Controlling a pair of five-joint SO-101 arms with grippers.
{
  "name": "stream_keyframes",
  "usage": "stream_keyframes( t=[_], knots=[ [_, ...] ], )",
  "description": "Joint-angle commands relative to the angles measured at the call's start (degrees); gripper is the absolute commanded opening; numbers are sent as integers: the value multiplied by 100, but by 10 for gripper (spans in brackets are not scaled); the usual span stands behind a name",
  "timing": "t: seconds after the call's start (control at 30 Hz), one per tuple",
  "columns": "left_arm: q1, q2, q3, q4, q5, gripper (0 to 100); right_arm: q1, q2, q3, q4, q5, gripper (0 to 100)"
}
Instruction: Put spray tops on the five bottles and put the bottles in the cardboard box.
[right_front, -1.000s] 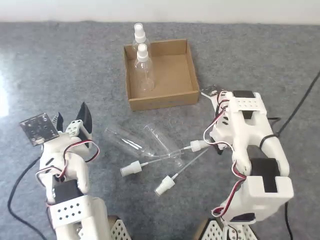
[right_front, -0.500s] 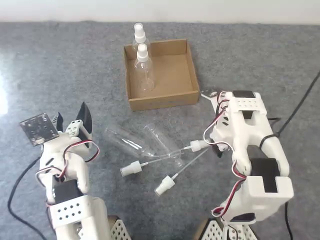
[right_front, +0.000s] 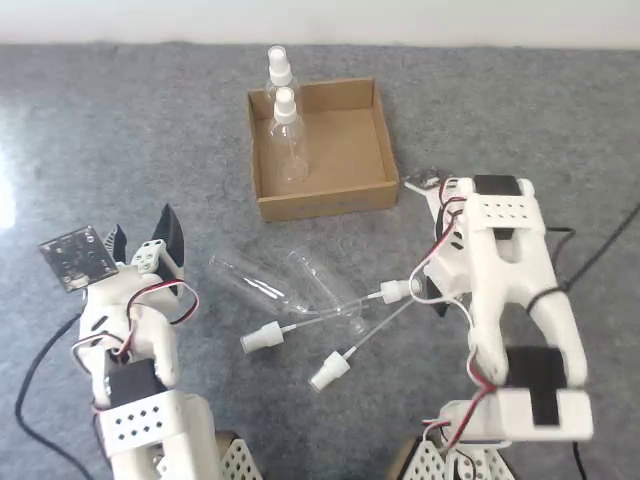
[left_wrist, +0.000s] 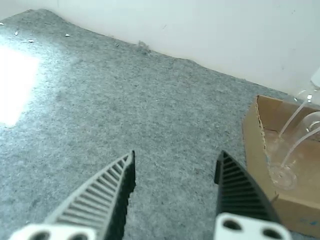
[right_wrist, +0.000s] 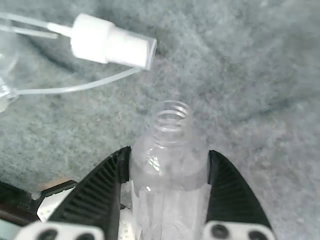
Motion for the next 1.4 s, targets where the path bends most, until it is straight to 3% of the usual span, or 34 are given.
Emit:
stream_keyframes(
  t=[0.0,0.47,0.77,1.0,1.37],
  knots=[
    [9,26,-84,-167,-53,239,-48,-1059,-299,391,0,109],
    [9,26,-84,-167,-53,239,-92,-2976,-290,514,-1486,108],
    [9,26,-84,-167,-53,239,-1086,-3688,-211,426,-2690,106],
    [9,26,-84,-167,-53,239,-1385,-4611,492,-303,-3086,105],
    [9,26,-84,-167,-53,239,-1358,-5886,2145,-1842,-3077,105]
  ],
)
